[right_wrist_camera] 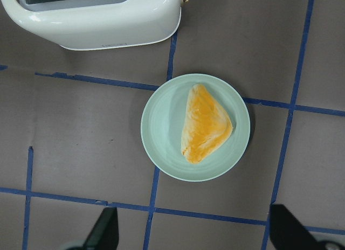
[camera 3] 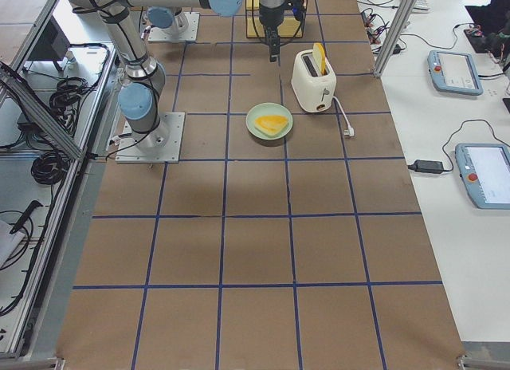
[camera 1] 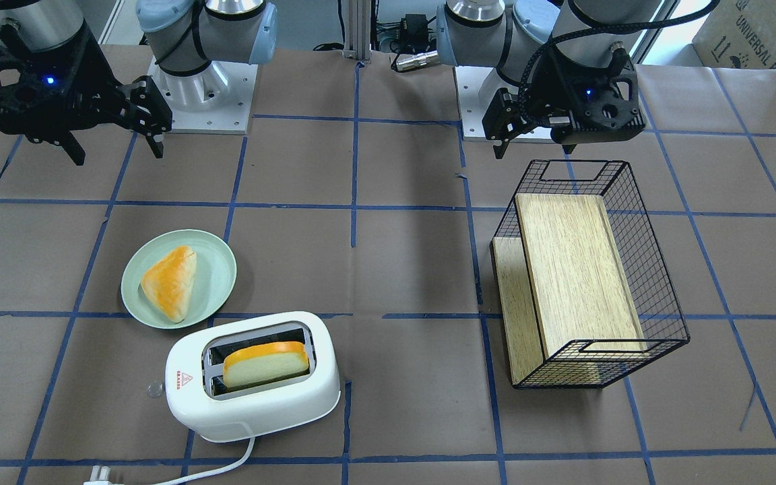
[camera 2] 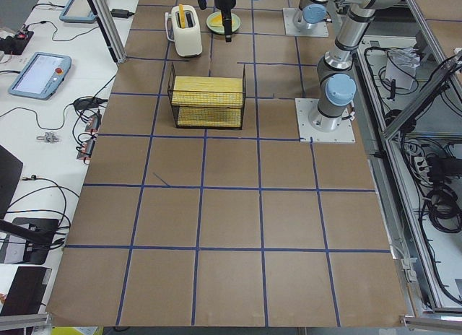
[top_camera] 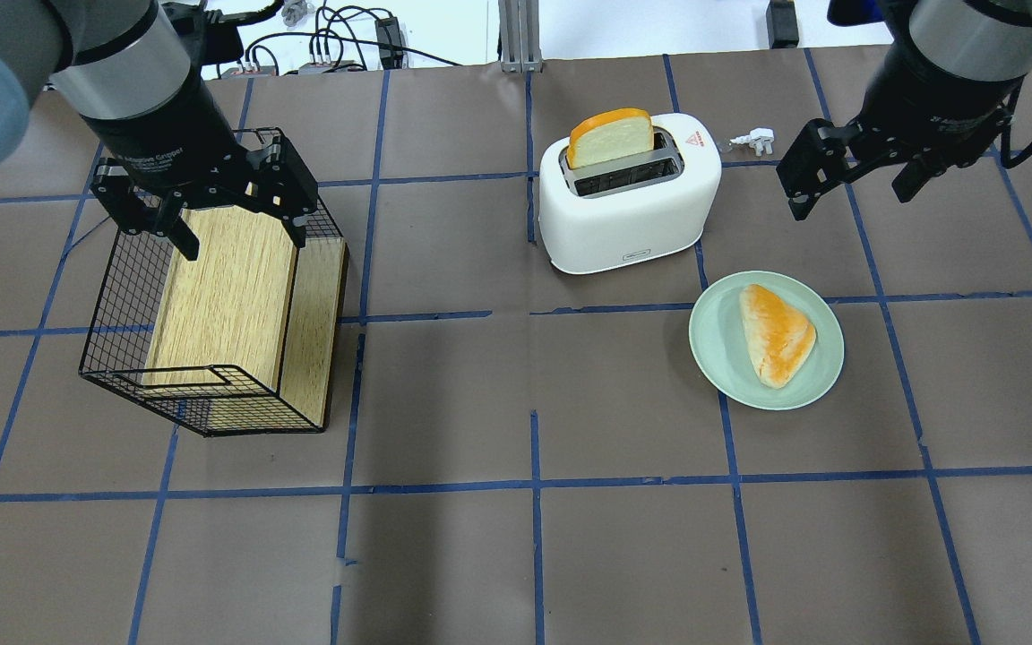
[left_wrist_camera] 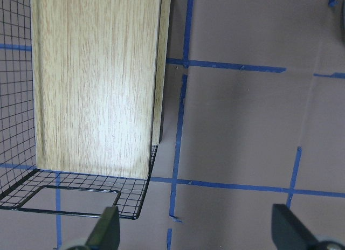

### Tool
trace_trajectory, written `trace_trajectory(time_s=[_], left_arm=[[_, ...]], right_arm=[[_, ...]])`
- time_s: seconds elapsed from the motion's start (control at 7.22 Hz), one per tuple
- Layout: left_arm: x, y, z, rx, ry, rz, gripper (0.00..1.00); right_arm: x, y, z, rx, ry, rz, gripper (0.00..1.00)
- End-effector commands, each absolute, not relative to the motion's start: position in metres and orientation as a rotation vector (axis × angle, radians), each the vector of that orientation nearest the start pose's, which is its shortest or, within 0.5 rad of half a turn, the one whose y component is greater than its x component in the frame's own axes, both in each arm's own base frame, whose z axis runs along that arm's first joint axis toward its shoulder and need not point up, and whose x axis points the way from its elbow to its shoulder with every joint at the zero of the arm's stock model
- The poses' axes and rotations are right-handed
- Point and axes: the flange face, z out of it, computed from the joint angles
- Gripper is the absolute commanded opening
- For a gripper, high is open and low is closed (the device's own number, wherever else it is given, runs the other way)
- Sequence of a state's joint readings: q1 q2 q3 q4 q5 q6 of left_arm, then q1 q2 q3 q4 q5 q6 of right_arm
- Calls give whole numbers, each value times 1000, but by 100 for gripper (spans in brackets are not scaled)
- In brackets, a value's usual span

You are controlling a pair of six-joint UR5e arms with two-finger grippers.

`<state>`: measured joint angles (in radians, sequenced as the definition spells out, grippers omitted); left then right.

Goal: Press toaster with right arm
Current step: 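Move the right gripper from above the plate toward the toaster's gold lever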

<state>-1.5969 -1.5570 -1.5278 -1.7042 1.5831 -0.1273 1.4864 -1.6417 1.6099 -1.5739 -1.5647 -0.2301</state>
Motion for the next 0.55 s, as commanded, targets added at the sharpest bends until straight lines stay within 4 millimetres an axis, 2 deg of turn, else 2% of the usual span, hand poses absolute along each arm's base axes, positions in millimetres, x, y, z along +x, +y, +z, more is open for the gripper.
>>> trace_trajectory(time_s=[0.0,0.42], left_arm=[[-144,-474,503,-157,3117,118,100],[-144,-474,503,-157,3118,116,100]], right_arm=[[94,-474,500,-224,3130,-47,100],[92,-480,500,-214,3116,-53,97]])
